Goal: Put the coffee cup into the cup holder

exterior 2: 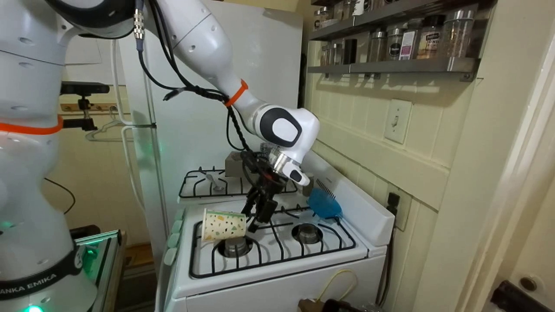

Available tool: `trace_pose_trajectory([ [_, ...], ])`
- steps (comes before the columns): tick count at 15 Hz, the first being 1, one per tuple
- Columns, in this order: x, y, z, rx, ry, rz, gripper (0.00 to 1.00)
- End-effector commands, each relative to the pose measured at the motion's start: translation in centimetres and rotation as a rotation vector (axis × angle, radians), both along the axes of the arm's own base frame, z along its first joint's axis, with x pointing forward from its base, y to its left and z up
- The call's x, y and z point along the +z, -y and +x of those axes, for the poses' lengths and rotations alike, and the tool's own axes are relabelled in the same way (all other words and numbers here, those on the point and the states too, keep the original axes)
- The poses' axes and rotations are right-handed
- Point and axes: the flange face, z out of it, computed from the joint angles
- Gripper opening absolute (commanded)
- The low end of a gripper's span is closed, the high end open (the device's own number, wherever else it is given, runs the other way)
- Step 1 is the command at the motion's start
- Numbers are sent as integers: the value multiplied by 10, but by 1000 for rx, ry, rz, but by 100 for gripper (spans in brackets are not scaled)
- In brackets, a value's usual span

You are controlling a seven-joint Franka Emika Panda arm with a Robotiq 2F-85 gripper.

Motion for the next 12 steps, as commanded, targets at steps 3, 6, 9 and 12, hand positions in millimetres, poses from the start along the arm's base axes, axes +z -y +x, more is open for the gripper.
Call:
trace_pose_trajectory([
  [3,75,9,42,-97,245,-122,100],
  [6,119,-7,56,-20,412,-54,100],
  [9,147,-29,53,145,484,-8,100],
  [12,160,-38,44,286,505,84,100],
])
